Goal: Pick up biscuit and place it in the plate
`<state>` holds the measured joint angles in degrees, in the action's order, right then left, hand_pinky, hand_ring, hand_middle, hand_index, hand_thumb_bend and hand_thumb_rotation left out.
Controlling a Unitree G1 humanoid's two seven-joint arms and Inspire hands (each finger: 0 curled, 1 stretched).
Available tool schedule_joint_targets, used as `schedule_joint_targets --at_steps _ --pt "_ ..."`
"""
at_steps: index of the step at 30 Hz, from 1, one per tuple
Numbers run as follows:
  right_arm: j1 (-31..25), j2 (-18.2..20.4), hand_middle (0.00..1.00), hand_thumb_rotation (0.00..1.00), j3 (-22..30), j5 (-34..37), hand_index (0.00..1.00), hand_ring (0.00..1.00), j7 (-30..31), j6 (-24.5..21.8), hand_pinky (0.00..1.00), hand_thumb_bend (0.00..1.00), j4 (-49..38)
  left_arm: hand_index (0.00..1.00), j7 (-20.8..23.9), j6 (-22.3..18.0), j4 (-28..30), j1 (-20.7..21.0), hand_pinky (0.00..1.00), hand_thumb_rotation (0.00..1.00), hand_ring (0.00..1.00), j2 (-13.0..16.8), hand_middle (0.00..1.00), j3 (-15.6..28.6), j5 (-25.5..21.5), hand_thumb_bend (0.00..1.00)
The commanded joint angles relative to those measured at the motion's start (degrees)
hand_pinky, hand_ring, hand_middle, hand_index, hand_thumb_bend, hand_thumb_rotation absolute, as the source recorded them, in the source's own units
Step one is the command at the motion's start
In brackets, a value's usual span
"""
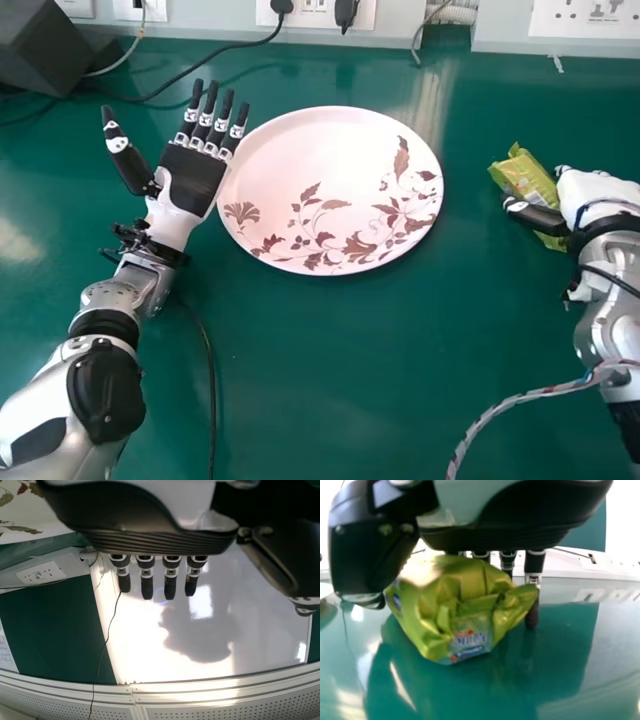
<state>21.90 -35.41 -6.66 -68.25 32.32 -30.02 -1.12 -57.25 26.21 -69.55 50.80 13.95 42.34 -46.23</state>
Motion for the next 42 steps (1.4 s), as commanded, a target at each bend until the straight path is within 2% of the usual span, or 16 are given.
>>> schedule_joint_targets --at_steps 1,10,15,25,28,31,33,35,36,37,40,42 --pt "-1.78 -1.32 0.93 0.70 -1.56 -2.08 1.00 0.73 1.77 -2.18 0.57 0.77 1.67 1.00 -1.26 0.85 -1.17 -1.93 1.00 0.77 1.00 0.18 0.99 0.52 -0.26 1.00" --pt "-1.76 -1.21 0.94 0.65 -3.89 -4.67 1.00 0.73 2.19 -2.94 0.59 0.72 1.84 1.00 -2.47 2.63 -1.62 -1.85 1.00 0.66 0.98 0.28 1.00 1.64 -0.87 1.00" --pt "-2.50 -1.42 0.97 0.60 -4.41 -4.51 1.00 0.73 1.75 -2.17 0.60 0.66 1.75 1.00 -2.90 3.94 -2.10 -1.87 1.00 0.64 0.97 0.49 1.00 2.67 -1.79 1.00" --pt "-4.12 -1.52 0.95 0.66 -5.00 -1.30 1.00 0.70 -1.65 0.50 0.59 0.63 4.77 0.99 -1.76 5.38 -1.67 -1.85 1.00 0.63 0.95 0.28 0.98 3.53 -3.29 1.00" --pt "-4.52 -1.66 0.95 0.64 -4.83 -0.01 1.00 0.70 -2.78 1.13 0.59 0.59 5.34 0.99 -2.28 6.47 -1.85 -1.79 1.00 0.62 0.95 0.11 0.98 4.24 -3.88 1.00" --pt "-4.94 -1.83 0.95 0.59 -4.35 1.89 1.00 0.69 -3.44 1.40 0.58 0.52 5.09 0.99 -1.39 8.03 -1.90 -1.54 1.00 0.63 0.95 -0.53 0.98 5.69 -5.60 1.00" --pt "-5.23 -2.00 0.96 0.49 -4.06 3.11 1.00 0.70 -3.91 1.54 0.59 0.44 4.84 0.99 -1.32 7.99 -1.83 -1.51 1.00 0.64 0.96 -0.87 0.98 6.24 -6.05 1.00" --pt "-5.56 -2.24 0.94 0.34 -4.01 3.75 1.00 0.71 -4.40 1.54 0.60 0.37 4.42 1.00 -1.28 8.18 -1.94 -1.42 1.00 0.64 0.96 -1.00 0.98 6.62 -6.30 1.00" --pt "-5.67 -2.38 0.90 0.19 -4.10 3.86 1.00 0.69 -4.47 1.41 0.59 0.35 4.09 1.00 -1.04 8.68 -2.09 -1.39 1.00 0.64 0.96 -0.89 0.99 6.71 -6.47 1.00" --pt "-5.82 -2.58 0.87 0.13 -4.17 3.92 0.99 0.67 -4.57 1.37 0.58 0.34 3.67 1.00 -0.36 9.48 -2.36 -1.34 1.00 0.64 0.96 -0.64 0.99 6.84 -6.70 1.00" --pt "-6.20 -3.28 0.69 0.02 -4.35 3.83 0.86 0.54 -4.47 1.46 0.48 0.34 2.46 1.00 1.42 11.04 -2.70 -1.40 1.00 0.64 0.95 0.22 0.99 6.82 -6.61 1.00" --pt "-6.35 -3.61 0.66 0.00 -4.49 3.61 0.83 0.50 -4.25 1.42 0.45 0.35 1.75 1.00 1.96 10.93 -2.60 -1.42 1.00 0.64 0.95 0.30 0.99 6.98 -6.65 1.00"
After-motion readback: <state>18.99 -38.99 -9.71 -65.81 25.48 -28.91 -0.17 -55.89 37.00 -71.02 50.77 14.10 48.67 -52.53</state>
